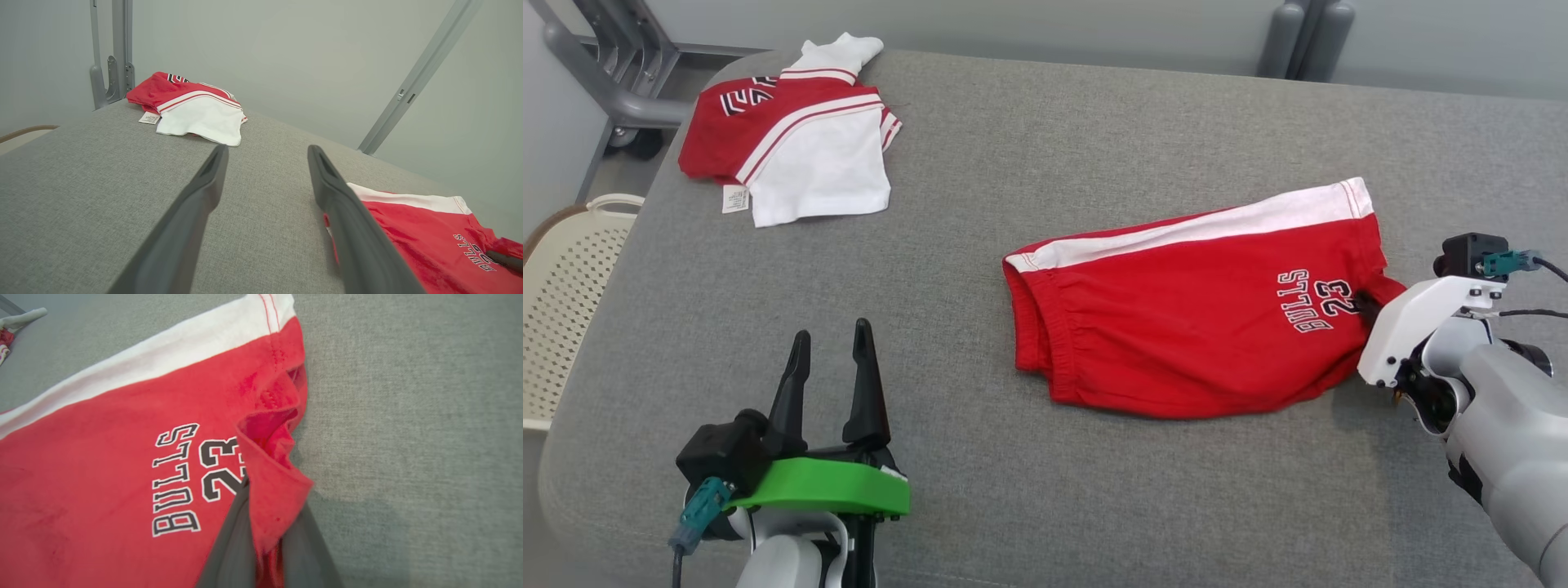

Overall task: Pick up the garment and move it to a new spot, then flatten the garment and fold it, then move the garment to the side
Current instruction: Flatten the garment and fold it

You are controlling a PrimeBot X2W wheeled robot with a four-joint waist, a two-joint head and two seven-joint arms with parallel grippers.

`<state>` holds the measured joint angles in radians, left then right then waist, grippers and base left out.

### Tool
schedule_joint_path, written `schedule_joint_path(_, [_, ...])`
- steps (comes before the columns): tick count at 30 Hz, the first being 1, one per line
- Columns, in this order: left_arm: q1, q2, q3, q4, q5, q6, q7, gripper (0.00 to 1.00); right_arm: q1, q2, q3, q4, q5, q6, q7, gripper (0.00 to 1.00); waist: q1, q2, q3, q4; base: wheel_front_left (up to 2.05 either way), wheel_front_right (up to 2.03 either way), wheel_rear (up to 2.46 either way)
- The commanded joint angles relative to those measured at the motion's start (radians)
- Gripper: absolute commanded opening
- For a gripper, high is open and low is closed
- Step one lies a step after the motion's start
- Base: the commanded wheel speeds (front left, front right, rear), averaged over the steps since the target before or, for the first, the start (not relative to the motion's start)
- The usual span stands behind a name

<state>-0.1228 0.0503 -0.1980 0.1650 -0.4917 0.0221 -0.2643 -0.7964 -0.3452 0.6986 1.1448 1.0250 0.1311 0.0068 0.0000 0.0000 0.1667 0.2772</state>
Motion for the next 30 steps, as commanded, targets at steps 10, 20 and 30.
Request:
schedule_joint_path(10, [0.012, 0.001, 0.010, -0.002, 0.015, 0.002, 0.000, 1.00, 0.060, -0.075, -0.049, -0.121, 0.100, -0.001, -0.064, 0.00, 0.0000, 0.0000, -0.031, -0.080, 0.00, 0.00, 0.00])
schedule_joint_path(20, [0.011, 0.001, 0.013, -0.004, 0.029, -0.003, 0.000, 1.00, 0.148, -0.154, -0.100, -0.154, 0.174, 0.000, -0.109, 0.00, 0.0000, 0.0000, -0.032, -0.154, 0.00, 0.00, 0.00])
schedule_joint_path(30, [-0.001, 0.001, 0.012, 0.011, 0.032, -0.006, 0.000, 1.00, 0.106, -0.119, -0.093, -0.170, 0.157, 0.000, -0.160, 0.00, 0.0000, 0.0000, -0.053, -0.180, 0.00, 0.00, 0.00])
